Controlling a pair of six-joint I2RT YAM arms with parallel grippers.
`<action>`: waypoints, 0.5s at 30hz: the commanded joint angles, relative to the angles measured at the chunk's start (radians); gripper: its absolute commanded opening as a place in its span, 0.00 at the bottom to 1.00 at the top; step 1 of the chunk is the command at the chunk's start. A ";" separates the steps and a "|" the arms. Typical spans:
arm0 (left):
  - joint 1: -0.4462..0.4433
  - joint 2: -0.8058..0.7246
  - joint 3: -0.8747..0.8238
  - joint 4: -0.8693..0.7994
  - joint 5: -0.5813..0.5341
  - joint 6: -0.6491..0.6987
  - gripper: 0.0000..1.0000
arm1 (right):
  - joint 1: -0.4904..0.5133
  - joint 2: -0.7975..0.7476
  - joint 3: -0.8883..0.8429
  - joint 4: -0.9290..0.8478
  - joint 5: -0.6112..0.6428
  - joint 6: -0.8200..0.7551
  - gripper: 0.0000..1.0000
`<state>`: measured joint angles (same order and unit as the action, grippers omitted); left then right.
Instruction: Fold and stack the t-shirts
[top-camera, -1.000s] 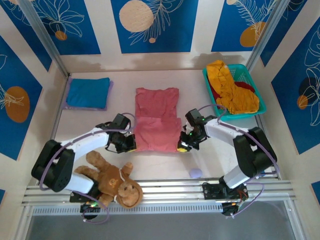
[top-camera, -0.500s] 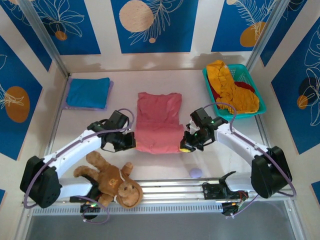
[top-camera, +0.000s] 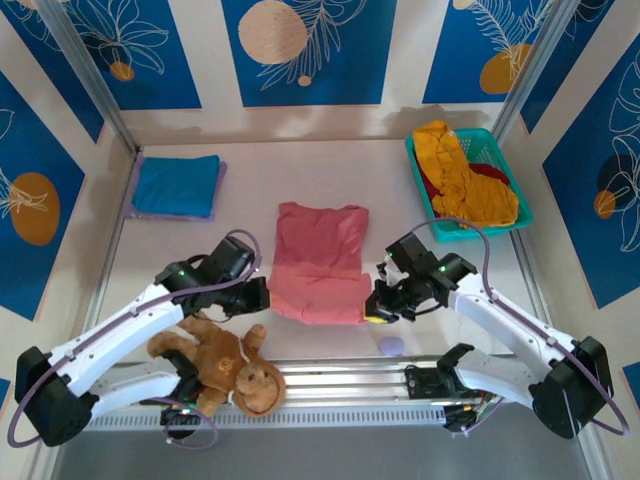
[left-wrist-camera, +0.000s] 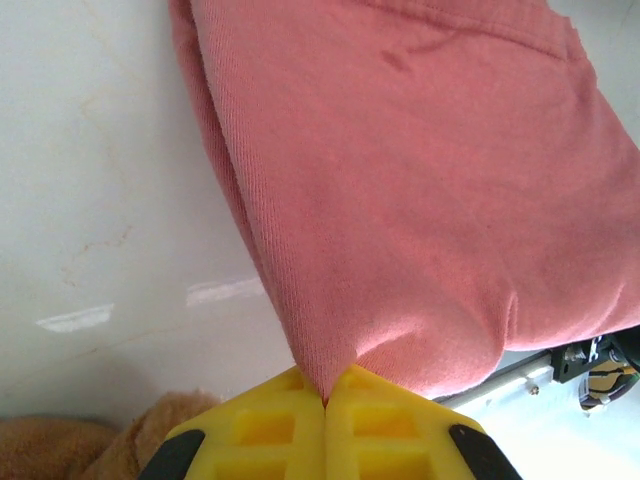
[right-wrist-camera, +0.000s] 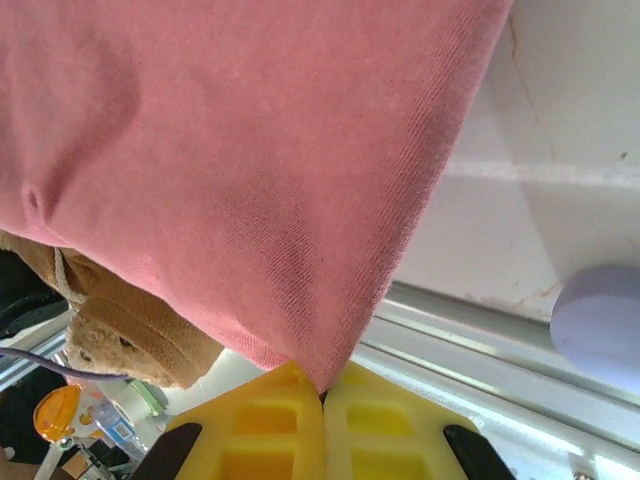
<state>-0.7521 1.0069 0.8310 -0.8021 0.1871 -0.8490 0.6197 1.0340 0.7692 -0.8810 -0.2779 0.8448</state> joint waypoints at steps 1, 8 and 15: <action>-0.046 -0.049 0.003 -0.054 -0.066 -0.060 0.00 | 0.042 -0.049 0.000 -0.074 0.024 0.065 0.00; -0.135 -0.073 0.103 -0.115 -0.163 -0.088 0.00 | 0.167 -0.174 0.008 -0.137 0.111 0.211 0.00; -0.137 -0.019 0.247 -0.176 -0.212 -0.041 0.00 | 0.147 -0.184 0.079 -0.170 0.149 0.189 0.00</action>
<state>-0.8822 0.9661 1.0046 -0.9150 0.0383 -0.9085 0.7830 0.8543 0.8131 -1.0153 -0.1505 1.0206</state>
